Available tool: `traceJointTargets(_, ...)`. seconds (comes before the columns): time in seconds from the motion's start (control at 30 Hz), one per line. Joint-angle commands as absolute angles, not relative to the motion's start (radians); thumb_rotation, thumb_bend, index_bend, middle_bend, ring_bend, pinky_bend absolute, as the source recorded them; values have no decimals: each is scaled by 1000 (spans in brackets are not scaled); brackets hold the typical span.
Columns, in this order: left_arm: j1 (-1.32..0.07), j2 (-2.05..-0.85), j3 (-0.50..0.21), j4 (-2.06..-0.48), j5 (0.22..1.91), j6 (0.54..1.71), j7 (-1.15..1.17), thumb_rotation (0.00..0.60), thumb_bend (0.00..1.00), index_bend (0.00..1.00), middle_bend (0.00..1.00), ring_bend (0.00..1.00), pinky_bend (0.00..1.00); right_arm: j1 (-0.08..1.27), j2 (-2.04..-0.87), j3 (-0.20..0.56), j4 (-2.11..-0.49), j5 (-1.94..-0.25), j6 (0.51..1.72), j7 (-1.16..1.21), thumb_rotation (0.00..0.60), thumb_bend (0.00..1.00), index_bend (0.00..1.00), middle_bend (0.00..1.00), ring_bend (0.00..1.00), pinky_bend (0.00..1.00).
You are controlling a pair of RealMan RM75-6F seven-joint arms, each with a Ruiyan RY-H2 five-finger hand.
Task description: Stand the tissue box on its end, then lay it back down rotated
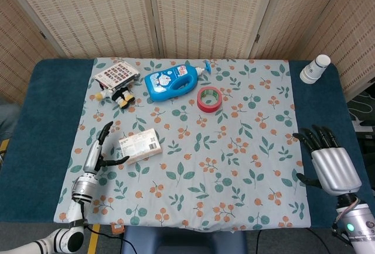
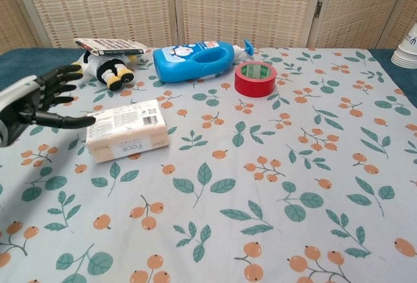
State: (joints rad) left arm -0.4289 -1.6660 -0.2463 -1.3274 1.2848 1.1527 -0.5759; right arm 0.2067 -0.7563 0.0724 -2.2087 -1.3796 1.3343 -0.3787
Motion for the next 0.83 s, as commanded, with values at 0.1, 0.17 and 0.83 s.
traceJointTargets(0.1, -396, -1452, -326, -1610, 1279, 1249, -405, 600, 140, 0, 0, 0, 98, 205, -751, 70, -2212, -1392, 1334, -370, 600, 115, 169, 107, 0, 66)
traceJointTargets(0.17, -391, -1382, -356, -1699, 1226, 1243, -333, 600, 236, 0, 19, 0, 110, 204, -750, 67, -2215, -1400, 1333, -370, 600, 115, 169, 107, 0, 66)
traceJointTargets(0.83, -460, -1067, -75, -1976, 973, 1255, 855, 600, 333, 0, 0, 0, 87, 133, -684, 17, -2264, -1550, 1398, -306, 600, 114, 170, 107, 0, 66)
